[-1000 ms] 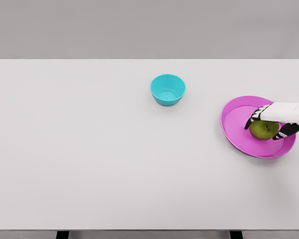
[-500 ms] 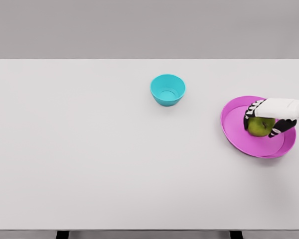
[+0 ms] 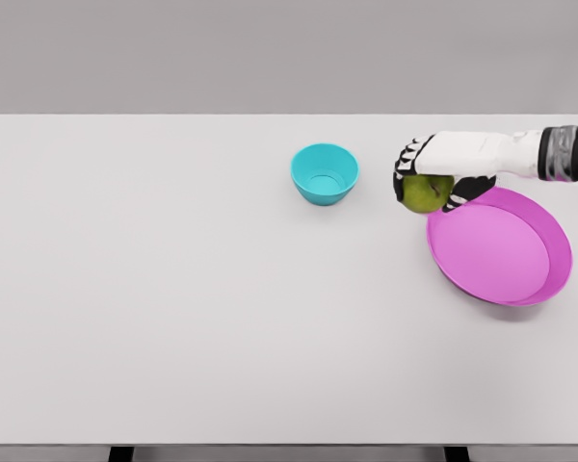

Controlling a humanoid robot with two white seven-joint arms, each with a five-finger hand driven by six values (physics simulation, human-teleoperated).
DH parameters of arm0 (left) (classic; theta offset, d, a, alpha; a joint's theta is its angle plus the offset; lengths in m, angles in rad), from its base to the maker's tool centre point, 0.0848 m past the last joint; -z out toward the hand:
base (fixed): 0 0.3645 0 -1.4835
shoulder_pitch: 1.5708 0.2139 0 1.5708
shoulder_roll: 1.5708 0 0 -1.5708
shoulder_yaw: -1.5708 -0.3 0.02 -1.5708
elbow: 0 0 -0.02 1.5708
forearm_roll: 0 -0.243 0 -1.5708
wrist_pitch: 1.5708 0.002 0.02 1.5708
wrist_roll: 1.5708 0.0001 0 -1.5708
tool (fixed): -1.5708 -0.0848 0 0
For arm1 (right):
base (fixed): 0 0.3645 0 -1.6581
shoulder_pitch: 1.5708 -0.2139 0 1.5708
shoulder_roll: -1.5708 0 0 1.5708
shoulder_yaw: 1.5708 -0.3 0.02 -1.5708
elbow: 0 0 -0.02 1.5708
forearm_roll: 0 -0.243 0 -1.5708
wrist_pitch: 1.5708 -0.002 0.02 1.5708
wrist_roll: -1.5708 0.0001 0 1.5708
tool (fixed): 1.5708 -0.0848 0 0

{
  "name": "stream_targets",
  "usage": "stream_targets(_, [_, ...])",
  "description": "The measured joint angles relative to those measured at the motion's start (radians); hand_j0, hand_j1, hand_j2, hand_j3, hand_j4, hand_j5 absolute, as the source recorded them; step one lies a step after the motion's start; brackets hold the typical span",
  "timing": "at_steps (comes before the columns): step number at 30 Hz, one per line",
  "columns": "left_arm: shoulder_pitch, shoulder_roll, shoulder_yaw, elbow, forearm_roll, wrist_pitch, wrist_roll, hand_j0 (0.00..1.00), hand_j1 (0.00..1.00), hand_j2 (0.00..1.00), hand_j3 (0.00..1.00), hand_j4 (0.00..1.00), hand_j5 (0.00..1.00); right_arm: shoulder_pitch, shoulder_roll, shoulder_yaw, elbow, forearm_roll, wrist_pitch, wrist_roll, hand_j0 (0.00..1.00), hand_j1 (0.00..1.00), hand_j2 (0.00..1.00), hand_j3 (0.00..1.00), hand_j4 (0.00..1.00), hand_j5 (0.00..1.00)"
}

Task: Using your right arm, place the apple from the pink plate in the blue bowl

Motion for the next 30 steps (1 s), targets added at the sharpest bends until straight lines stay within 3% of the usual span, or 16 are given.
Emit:
stream_targets(5, [0.000,0.000,0.000,0.000,0.000,0.000,0.000,1.00,1.00,1.00,1.00,1.00,1.00,-0.020,0.069,-0.019,0.010,0.001,0.000,0.006,0.36,0.36,0.36,0.36,0.36,0.36])
stream_targets(9, [0.000,0.000,0.000,0.000,0.000,0.000,0.000,1.00,1.00,1.00,1.00,1.00,1.00,-0.040,0.149,-0.034,0.060,0.004,0.000,0.014,0.36,0.36,0.36,0.36,0.36,0.36])
stream_targets(22, [0.000,0.000,0.000,0.000,0.000,0.000,0.000,1.00,1.00,1.00,1.00,1.00,1.00,-0.078,0.412,-0.072,0.364,0.048,-0.001,0.024,0.38,0.38,0.38,0.38,0.38,0.38])
stream_targets(24, [0.000,0.000,0.000,0.000,0.000,0.000,0.000,1.00,1.00,1.00,1.00,1.00,1.00,-0.077,0.434,-0.084,0.398,0.066,-0.001,0.024,0.45,0.45,0.45,0.45,0.45,0.45])
stream_targets(25, [0.000,0.000,0.000,0.000,0.000,0.000,0.000,1.00,1.00,1.00,1.00,1.00,1.00,-0.077,0.441,-0.090,0.408,0.071,-0.001,0.024,0.55,0.55,0.55,0.55,0.55,0.55])
stream_targets(26, [0.000,0.000,0.000,0.000,0.000,0.000,0.000,1.00,1.00,1.00,1.00,1.00,1.00,-0.072,0.446,-0.095,0.416,0.075,-0.001,0.024,0.70,0.70,0.70,0.70,0.70,0.70])
stream_targets(30, [0.000,0.000,0.000,0.000,0.000,0.000,0.000,1.00,1.00,1.00,1.00,1.00,1.00,-0.071,0.454,-0.103,0.428,0.082,0.000,0.022,0.89,0.89,0.89,0.89,0.89,0.89])
